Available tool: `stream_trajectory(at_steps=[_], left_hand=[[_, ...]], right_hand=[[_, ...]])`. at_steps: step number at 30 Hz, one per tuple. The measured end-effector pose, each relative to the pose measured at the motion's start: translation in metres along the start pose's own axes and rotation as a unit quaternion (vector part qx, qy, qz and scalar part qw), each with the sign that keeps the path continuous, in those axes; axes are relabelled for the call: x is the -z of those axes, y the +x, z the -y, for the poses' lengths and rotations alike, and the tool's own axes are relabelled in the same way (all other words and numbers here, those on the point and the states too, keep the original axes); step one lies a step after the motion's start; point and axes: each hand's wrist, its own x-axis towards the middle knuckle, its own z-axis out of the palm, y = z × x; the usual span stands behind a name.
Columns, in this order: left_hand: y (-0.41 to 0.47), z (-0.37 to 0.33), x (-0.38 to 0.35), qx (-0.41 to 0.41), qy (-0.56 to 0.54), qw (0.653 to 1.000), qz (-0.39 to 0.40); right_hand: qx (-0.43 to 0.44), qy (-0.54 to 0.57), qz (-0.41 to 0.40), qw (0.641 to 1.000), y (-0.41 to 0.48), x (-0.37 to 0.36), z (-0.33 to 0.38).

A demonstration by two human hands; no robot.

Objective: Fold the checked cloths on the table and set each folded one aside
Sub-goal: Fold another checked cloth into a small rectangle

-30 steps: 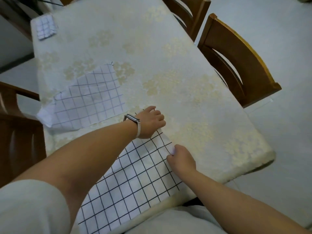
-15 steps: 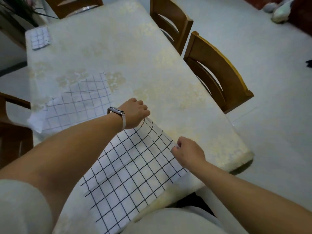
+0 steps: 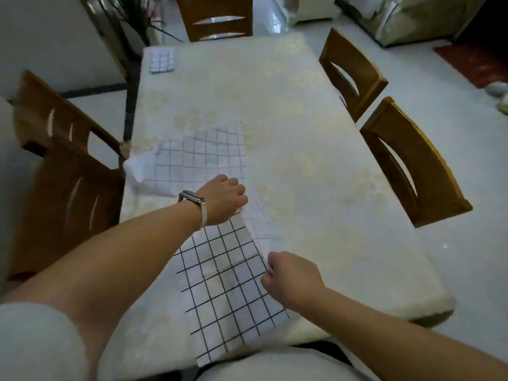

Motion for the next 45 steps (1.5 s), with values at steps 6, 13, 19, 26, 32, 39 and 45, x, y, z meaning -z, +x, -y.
stream_trajectory(at_steps=[6,13,19,26,32,39,45], left_hand=[[-0.078,0.014,-0.037,0.035,-0.035,0.997,-0.05],[-0.148,0.016,-0.1,0.062,-0.058,0.995,-0.059],[-0.175,0.012,-0.146,0.089,-0.091,0.991,-0.046],[-0.179,-0.002,-0.18,0.117,-0.124,0.985,-0.035],[-0.171,-0.005,-0.185,0.15,-0.129,0.98,-0.034],[-0.164,-0.007,-0.187,0.161,-0.122,0.979,-0.023],[-0.167,-0.017,-0.181,0.168,-0.142,0.974,-0.047]], right_hand=[[0.031,-0.044,0.058,0.997,0.002,-0.029,0.071],[0.056,-0.071,0.114,0.989,0.004,-0.081,0.131],[0.063,-0.091,0.163,0.98,0.017,-0.121,0.151],[0.042,-0.111,0.175,0.977,0.026,-0.152,0.143],[0.02,-0.115,0.15,0.982,0.03,-0.152,0.132],[0.028,-0.102,0.125,0.987,0.034,-0.156,0.124],[0.045,-0.096,0.136,0.985,0.026,-0.154,0.116]])
